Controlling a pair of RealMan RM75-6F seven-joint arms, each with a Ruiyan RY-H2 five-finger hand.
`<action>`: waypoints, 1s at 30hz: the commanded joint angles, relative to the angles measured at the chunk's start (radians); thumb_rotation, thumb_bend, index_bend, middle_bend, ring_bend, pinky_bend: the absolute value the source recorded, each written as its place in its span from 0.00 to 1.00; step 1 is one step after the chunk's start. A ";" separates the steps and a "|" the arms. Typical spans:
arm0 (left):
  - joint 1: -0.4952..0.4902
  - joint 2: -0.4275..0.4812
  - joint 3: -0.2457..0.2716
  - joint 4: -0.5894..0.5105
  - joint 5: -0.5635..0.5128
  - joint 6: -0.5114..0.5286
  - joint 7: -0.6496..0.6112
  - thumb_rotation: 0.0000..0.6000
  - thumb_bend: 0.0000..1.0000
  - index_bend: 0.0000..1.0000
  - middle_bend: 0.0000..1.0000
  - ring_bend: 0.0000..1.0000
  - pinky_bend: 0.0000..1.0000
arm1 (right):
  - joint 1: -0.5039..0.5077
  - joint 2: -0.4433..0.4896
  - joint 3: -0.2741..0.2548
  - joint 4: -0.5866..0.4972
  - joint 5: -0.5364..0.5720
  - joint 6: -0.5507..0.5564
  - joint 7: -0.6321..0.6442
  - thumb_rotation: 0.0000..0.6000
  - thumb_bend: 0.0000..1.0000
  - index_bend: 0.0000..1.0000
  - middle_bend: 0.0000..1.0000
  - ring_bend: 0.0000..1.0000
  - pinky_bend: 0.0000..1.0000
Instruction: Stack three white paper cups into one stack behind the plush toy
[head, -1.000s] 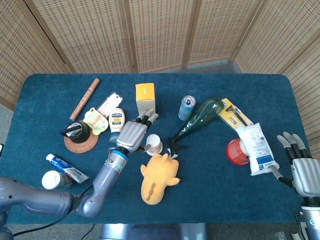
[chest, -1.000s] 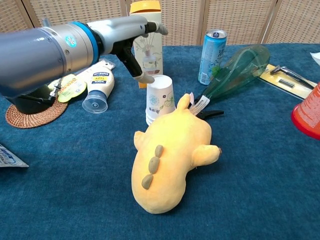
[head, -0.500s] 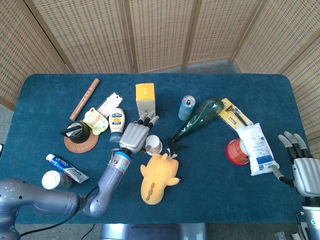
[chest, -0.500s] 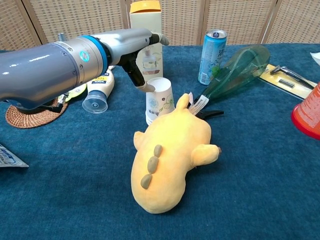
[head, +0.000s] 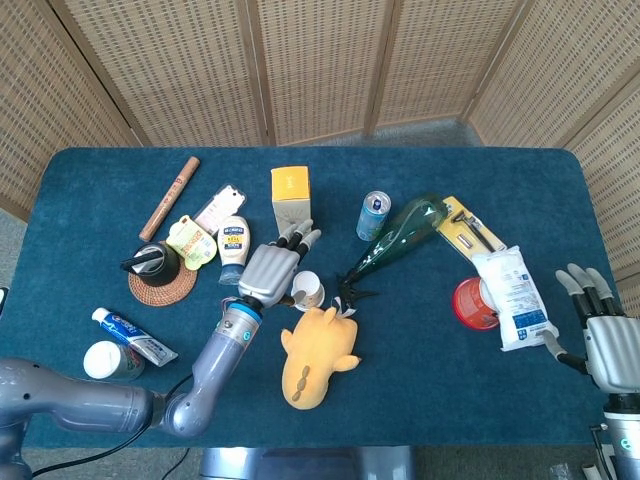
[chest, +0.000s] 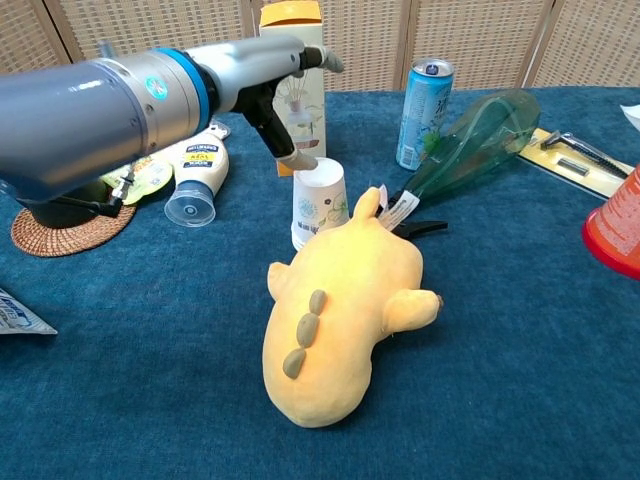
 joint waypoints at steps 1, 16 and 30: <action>0.023 0.078 -0.023 -0.099 -0.011 -0.012 -0.021 1.00 0.29 0.00 0.00 0.00 0.41 | 0.001 -0.001 -0.001 0.001 -0.002 0.000 -0.003 1.00 0.34 0.10 0.00 0.00 0.36; 0.202 0.675 0.065 -0.521 0.037 -0.135 -0.109 1.00 0.29 0.07 0.00 0.00 0.39 | 0.003 -0.004 -0.003 -0.003 -0.008 0.000 -0.010 1.00 0.34 0.10 0.00 0.00 0.36; 0.615 1.015 0.276 -0.435 0.633 0.018 -0.399 1.00 0.29 0.08 0.00 0.00 0.28 | 0.002 -0.010 -0.002 -0.005 0.000 -0.001 -0.034 1.00 0.34 0.10 0.00 0.00 0.37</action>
